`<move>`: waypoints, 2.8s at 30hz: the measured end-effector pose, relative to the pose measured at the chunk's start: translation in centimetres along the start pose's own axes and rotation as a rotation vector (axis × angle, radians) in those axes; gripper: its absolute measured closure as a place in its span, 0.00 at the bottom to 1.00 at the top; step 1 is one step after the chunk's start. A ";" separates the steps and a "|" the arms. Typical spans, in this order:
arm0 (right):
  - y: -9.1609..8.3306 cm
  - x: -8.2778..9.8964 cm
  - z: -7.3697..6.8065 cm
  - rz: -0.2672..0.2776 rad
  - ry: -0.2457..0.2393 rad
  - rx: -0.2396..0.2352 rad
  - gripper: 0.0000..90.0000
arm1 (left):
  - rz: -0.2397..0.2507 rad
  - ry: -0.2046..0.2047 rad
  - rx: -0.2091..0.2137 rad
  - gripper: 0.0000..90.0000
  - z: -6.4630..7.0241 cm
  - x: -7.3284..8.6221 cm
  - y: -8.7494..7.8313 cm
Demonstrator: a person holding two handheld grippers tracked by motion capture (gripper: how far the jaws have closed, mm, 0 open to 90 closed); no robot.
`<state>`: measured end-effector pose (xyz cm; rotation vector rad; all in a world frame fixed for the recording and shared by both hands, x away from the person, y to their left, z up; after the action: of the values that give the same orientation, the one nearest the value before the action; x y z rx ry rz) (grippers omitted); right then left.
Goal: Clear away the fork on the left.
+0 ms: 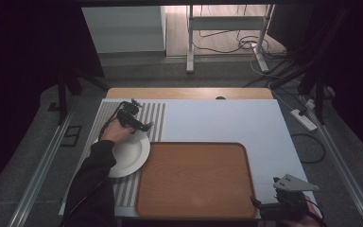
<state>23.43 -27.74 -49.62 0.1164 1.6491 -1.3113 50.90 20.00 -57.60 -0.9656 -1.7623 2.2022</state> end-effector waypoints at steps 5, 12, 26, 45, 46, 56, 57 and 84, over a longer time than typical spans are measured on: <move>0.0 0.0 0.0 0.003 0.000 -0.001 0.00 | -0.034 0.026 -0.033 0.00 0.0 -0.1 0.7; 0.0 0.0 -0.1 0.001 -0.002 -0.003 0.00 | -0.014 -0.004 -0.077 0.02 -1.4 0.2 0.3; -0.1 0.0 -0.2 0.001 -0.004 0.002 0.00 | 0.049 -0.038 -0.047 0.64 -4.9 2.7 -2.0; -0.1 0.0 -0.2 -0.001 -0.006 0.001 0.00 | 0.080 -0.009 -0.011 0.94 -5.1 3.2 -2.6; -0.1 0.0 -0.2 -0.001 -0.006 0.001 0.00 | 0.079 -0.002 -0.009 0.94 -4.9 3.0 -2.6; -0.1 0.0 -0.2 0.000 -0.008 0.000 0.00 | 0.083 0.077 0.026 0.94 -1.8 0.6 -2.1; -0.1 0.0 -0.2 0.000 -0.008 0.000 0.00 | 0.085 0.083 0.031 0.94 -1.6 0.4 -2.1; -0.1 0.0 -0.2 0.005 -0.008 -0.003 0.00 | 0.058 0.195 0.123 0.94 6.1 -3.1 -1.2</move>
<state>23.26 -27.61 -49.54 0.1133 1.6432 -1.3045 49.52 13.79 -54.73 -1.1708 -1.5144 2.1386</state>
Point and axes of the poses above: each handheld gripper's, and its own axes: y roughly forward along the jaws, x roughly out of its underside, z roughly to its right, the point moved 5 cm from there along y, roughly forward along the jaws, and after that the axes turned 2 degrees about -y, right-handed, at the moved point
